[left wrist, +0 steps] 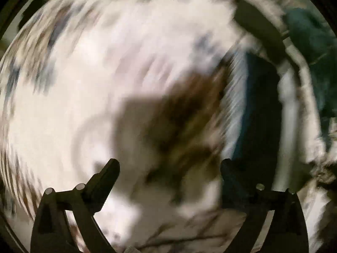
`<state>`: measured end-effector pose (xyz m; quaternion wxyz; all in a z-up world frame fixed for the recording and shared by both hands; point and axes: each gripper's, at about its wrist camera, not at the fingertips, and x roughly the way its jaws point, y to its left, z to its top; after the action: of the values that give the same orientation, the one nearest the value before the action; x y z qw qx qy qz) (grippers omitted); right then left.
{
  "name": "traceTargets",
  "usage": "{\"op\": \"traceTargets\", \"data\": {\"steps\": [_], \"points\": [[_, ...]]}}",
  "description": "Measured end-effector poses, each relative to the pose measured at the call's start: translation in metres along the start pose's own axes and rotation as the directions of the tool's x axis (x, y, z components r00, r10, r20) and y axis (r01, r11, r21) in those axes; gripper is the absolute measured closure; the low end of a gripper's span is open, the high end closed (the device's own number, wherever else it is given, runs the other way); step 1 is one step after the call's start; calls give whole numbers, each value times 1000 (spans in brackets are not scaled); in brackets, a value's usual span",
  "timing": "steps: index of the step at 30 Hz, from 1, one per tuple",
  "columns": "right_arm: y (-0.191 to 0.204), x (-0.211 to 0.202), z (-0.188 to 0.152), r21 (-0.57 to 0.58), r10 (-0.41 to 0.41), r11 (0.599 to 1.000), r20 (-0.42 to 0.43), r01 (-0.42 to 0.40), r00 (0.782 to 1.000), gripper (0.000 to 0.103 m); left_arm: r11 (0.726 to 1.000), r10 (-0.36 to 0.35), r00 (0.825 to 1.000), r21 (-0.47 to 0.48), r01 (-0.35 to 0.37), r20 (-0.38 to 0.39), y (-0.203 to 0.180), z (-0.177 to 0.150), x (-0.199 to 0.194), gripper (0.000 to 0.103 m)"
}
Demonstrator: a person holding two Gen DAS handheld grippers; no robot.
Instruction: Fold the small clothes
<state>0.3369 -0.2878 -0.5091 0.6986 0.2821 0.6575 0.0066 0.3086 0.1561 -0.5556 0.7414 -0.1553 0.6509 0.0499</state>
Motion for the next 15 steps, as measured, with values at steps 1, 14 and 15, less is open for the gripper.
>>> {"op": "traceTargets", "data": {"steps": [1, 14, 15], "points": [[-5, -1, 11, -23, 2, 1000, 16, -1, 1000, 40, 999, 31, 999, -19, -32, -45, 7, -19, 22, 5], [69, 46, 150, -277, 106, 958, 99, -75, 990, 95, 989, 146, 989, -17, -147, -35, 7, -34, 57, 0], [73, 35, 154, -272, 126, 958, 129, -87, 984, 96, 988, 151, 988, -19, -152, -41, 5, -33, 52, 0]]}}
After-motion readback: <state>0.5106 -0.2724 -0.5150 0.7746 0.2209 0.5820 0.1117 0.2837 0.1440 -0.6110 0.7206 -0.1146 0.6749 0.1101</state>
